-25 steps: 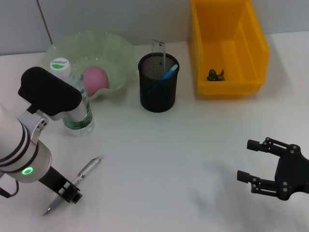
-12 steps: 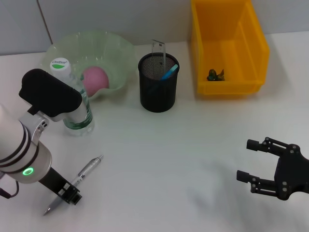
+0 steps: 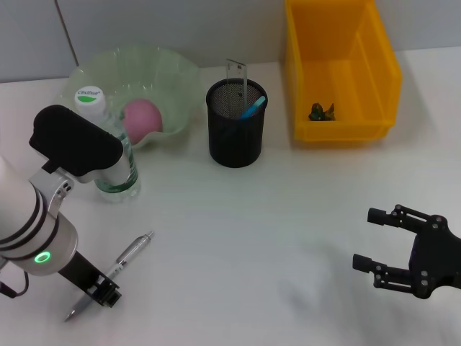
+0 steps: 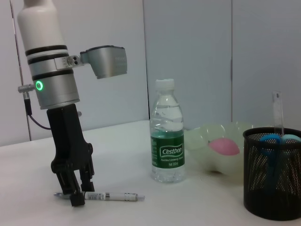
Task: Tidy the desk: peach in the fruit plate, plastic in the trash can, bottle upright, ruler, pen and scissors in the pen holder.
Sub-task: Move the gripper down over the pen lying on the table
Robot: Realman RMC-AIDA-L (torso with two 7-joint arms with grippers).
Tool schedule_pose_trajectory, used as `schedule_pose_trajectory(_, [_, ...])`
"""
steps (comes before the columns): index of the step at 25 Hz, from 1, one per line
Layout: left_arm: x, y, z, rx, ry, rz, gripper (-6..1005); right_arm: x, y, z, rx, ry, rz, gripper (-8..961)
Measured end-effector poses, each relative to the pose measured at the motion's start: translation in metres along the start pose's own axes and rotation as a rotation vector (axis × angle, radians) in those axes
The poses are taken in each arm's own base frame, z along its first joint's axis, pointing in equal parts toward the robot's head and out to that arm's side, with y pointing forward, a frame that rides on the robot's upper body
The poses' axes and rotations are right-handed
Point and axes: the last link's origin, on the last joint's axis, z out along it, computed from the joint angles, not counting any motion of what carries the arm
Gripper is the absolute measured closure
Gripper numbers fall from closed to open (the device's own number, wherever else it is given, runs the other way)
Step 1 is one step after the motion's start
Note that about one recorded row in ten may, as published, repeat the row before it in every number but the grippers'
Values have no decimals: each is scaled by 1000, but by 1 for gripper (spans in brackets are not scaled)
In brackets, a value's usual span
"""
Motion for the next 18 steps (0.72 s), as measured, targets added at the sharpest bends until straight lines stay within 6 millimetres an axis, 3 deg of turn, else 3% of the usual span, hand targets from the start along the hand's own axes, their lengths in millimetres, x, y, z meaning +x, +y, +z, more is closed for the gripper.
schedule_pose_trajectory(12, [1, 1, 1, -3, 0, 2, 848, 2, 2, -2, 5, 3, 7, 163])
schedule_pose_trajectory(18, [1, 3, 1, -3, -2, 13, 856, 3, 3, -4, 8, 5, 11, 163])
